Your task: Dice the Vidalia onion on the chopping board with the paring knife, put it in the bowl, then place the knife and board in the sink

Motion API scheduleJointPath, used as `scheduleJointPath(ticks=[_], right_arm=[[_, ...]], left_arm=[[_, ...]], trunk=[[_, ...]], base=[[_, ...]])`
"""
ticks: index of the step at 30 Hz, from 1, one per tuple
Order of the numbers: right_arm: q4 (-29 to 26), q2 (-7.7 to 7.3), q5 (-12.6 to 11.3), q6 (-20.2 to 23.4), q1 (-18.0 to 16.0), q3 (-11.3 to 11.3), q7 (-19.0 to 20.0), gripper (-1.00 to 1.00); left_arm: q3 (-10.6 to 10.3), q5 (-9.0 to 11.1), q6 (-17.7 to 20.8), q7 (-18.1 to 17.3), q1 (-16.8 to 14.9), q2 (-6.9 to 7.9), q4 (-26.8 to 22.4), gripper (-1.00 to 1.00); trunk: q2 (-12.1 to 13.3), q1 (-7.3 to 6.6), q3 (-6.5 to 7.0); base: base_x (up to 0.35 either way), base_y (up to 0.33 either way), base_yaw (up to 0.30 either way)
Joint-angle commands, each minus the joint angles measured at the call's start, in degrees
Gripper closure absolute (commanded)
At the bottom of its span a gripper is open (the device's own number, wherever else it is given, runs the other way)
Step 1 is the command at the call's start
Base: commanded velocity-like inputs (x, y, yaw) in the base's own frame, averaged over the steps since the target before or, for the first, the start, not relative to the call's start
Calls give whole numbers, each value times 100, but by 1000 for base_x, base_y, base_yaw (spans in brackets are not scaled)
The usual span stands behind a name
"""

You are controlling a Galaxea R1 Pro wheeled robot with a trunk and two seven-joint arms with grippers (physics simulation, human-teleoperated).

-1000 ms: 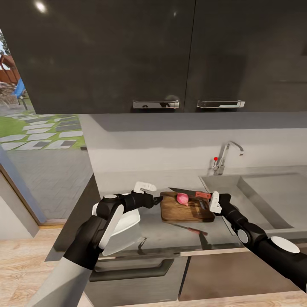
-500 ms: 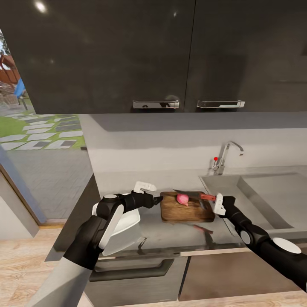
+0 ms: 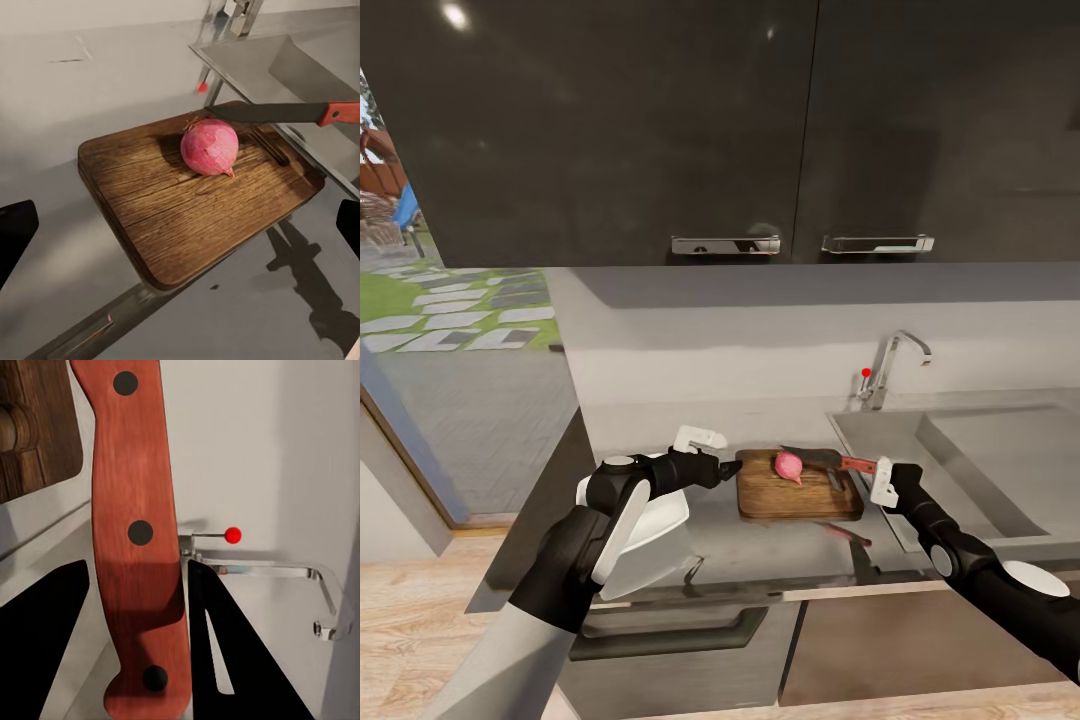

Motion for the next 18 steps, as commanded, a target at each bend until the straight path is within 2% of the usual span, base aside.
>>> scheduleJointPath(ticks=[1,18], right_arm=[[-4,-6,60,59,-12,34,-41,100],[-1,44,60,67,-12,38,-50,100]], left_arm=[[5,1,30,-14,-6,-2,-4,-100],[-2,1,29,-14,-6,-2,-4,-100]], trunk=[[-14,4,-13],[-14,4,-13]], base=[[0,0,0],[0,0,0]])
